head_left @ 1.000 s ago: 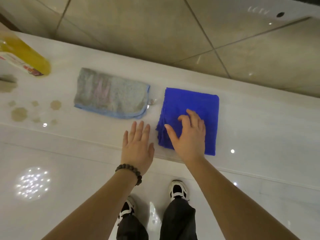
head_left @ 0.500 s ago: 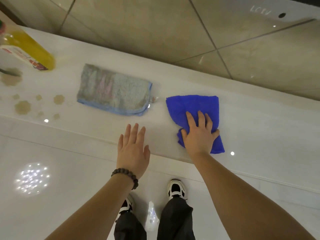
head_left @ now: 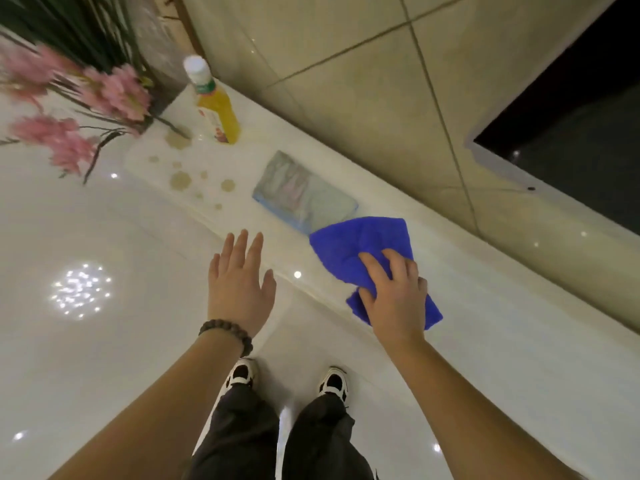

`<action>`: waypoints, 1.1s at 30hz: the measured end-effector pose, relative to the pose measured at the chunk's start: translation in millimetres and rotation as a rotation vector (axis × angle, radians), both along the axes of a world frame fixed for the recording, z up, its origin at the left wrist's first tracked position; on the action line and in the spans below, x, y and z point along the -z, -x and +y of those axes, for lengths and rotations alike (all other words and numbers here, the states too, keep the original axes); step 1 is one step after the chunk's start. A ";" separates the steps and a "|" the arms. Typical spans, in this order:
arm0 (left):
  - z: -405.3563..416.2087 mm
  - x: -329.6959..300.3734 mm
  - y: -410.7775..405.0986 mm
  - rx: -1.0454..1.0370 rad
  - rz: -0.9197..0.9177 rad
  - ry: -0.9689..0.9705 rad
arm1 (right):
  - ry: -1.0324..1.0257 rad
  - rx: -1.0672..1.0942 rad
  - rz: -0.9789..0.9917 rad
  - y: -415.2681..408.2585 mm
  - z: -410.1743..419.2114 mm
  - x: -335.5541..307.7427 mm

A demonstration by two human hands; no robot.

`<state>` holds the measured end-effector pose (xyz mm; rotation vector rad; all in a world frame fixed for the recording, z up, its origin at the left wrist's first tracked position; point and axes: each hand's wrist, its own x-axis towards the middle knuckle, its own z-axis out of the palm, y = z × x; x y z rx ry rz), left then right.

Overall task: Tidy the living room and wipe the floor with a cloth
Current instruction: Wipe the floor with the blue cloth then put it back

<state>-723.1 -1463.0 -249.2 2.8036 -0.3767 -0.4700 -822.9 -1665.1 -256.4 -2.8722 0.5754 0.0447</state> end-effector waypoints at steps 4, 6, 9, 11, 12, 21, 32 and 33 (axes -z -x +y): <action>60.1 -54.9 6.6 -0.221 -0.038 -0.006 | -0.062 -0.192 -0.028 -23.5 55.4 -45.5; 99.3 -73.6 16.4 -0.336 -0.048 -0.019 | -0.115 -0.278 -0.003 -35.4 90.3 -60.7; 161.7 -93.5 36.9 -0.515 -0.048 -0.041 | -0.166 -0.413 0.030 -50.2 148.0 -77.6; 205.0 -104.5 50.4 -0.622 -0.042 -0.059 | -0.174 -0.505 0.052 -57.3 188.5 -87.0; 227.7 -109.0 56.7 -0.670 -0.043 -0.071 | -0.173 -0.549 0.066 -60.9 210.4 -91.9; 447.2 -110.9 124.7 -1.056 0.032 -0.098 | -0.097 -0.848 0.110 -82.7 454.7 -111.3; 657.6 -116.6 195.7 -1.421 0.021 -0.026 | -0.072 -1.170 0.166 -68.5 734.5 -131.3; 672.5 -115.5 198.8 -1.449 0.010 -0.024 | -0.067 -1.197 0.173 -69.2 752.9 -129.9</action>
